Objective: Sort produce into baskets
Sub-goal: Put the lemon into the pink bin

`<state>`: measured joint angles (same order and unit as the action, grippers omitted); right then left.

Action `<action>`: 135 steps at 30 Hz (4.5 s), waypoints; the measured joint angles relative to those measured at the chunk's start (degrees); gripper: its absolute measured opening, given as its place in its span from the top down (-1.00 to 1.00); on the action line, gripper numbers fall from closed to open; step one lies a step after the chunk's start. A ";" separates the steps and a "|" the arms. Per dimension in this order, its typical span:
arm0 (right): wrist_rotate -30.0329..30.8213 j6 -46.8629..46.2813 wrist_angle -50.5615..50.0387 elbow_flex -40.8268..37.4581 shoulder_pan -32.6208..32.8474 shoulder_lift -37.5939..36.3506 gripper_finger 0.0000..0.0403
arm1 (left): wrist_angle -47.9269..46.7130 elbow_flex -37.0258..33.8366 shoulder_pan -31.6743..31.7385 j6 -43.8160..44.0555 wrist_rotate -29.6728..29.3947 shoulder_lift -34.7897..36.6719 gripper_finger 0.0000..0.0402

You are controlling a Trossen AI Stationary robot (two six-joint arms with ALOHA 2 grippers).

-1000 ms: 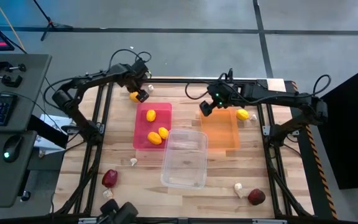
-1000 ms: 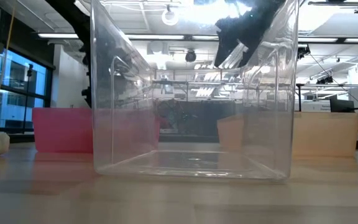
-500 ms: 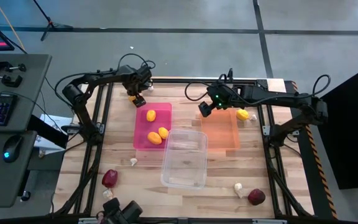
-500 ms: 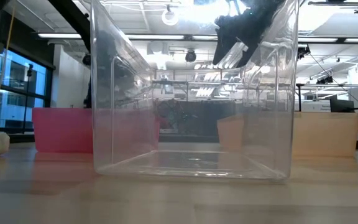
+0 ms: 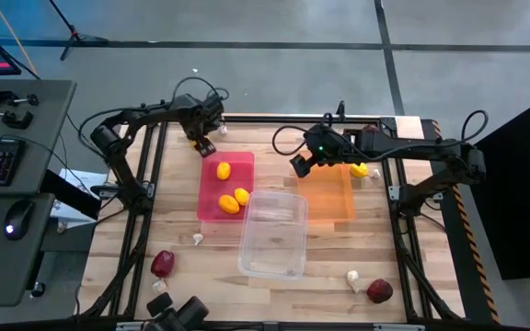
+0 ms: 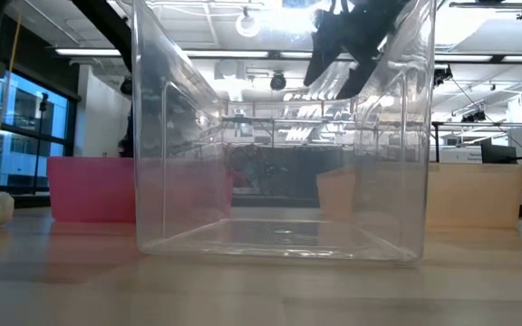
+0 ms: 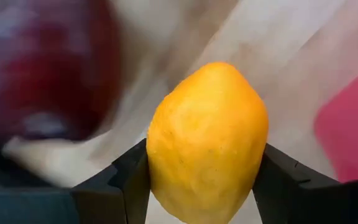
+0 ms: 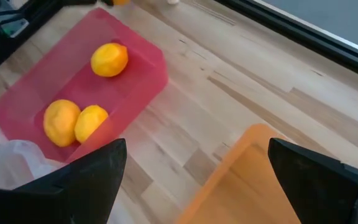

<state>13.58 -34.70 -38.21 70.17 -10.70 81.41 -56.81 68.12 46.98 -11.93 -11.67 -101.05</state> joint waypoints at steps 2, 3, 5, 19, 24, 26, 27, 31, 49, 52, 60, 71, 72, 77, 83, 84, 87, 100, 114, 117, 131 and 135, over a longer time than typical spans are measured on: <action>0.02 0.02 0.79 0.00 0.00 0.00 -0.89 | -1.51 2.52 0.00 1.95 -0.04 2.62 0.04; 0.05 0.06 1.42 0.00 -0.01 0.00 -0.89 | -2.30 3.75 -0.07 3.31 0.25 4.28 0.04; 0.17 0.18 2.54 0.00 -0.27 0.00 -0.89 | -2.21 5.65 -0.56 7.01 2.39 8.36 0.04; 0.13 2.15 1.03 0.00 0.00 0.00 -0.89 | 7.31 -5.45 -20.12 21.70 18.74 32.18 -0.03; 0.15 3.23 1.33 0.00 -0.81 0.00 -0.89 | 7.43 -10.60 -25.39 29.06 15.69 32.09 -0.04; 0.15 3.22 1.50 0.00 -1.10 0.00 -0.89 | 7.68 -11.36 -26.14 32.30 15.03 32.00 -0.04; 0.15 3.23 1.56 0.00 -1.26 -0.01 -0.89 | 7.74 -11.43 -26.23 33.05 14.98 31.98 -0.04; 0.31 4.56 1.53 0.00 -1.32 -0.20 -0.89 | 8.96 -11.43 -26.45 33.30 12.00 32.03 -0.04; 7.47 4.98 -15.53 0.02 2.69 -6.64 -0.89 | 19.89 -11.45 -26.16 32.93 13.98 31.21 -0.82; 8.94 0.35 -20.72 0.02 2.99 -8.77 -0.89 | 21.69 -11.45 -26.16 36.37 14.04 31.21 -0.85; 11.12 -15.95 -38.41 -0.79 -0.31 -9.73 -0.89 | 22.35 -11.45 -26.16 38.20 12.80 31.21 -0.85; -0.26 -10.51 -25.38 -19.23 -18.67 -9.49 -0.89 | 25.36 -11.45 -26.14 39.38 12.49 31.21 -0.85; -0.24 -11.27 -25.18 -20.21 -19.92 -9.49 -0.89 | 25.41 -11.45 -26.14 39.37 12.47 31.21 -0.85; 0.41 -11.01 -23.53 -21.59 -23.08 -11.31 -0.89 | 25.43 -11.45 -26.12 39.99 12.48 31.21 -0.85; 1.52 -11.12 -26.13 -20.97 -26.54 -13.01 -0.89 | 25.49 -11.45 -26.12 40.36 12.45 31.21 -0.85; 0.18 -11.28 -26.27 -21.49 -27.48 -12.97 -0.89 | 25.63 -11.45 -26.12 40.36 12.45 31.21 -0.85; -3.07 -10.81 -24.88 -23.99 -29.68 -12.95 -0.89 | 26.94 -11.45 -26.12 40.36 12.28 31.21 -0.85; -6.66 -12.46 -15.10 -32.65 -32.07 -12.91 -0.89 | 28.95 -11.45 -26.12 40.40 11.55 31.21 -0.85; -6.52 -9.61 -7.36 -32.65 -34.12 -8.80 -0.89 | 31.73 -11.45 -26.12 40.38 10.31 31.21 -0.85; -7.12 -9.80 -7.33 -32.65 -34.95 -6.85 -0.89 | 31.77 -11.45 -26.12 40.39 10.31 31.21 -0.85; -7.48 -5.20 -6.34 -32.65 -35.08 -4.44 -0.56 | 31.90 -11.45 -25.94 40.40 10.33 31.21 -0.85; -7.39 -3.84 -6.38 -32.65 -35.08 -4.44 -0.12 | 31.95 -11.45 -25.94 41.32 10.39 31.21 -0.85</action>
<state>6.20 -38.54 -44.59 37.52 -45.78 76.97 -24.86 56.66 21.04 29.39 -1.28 -69.84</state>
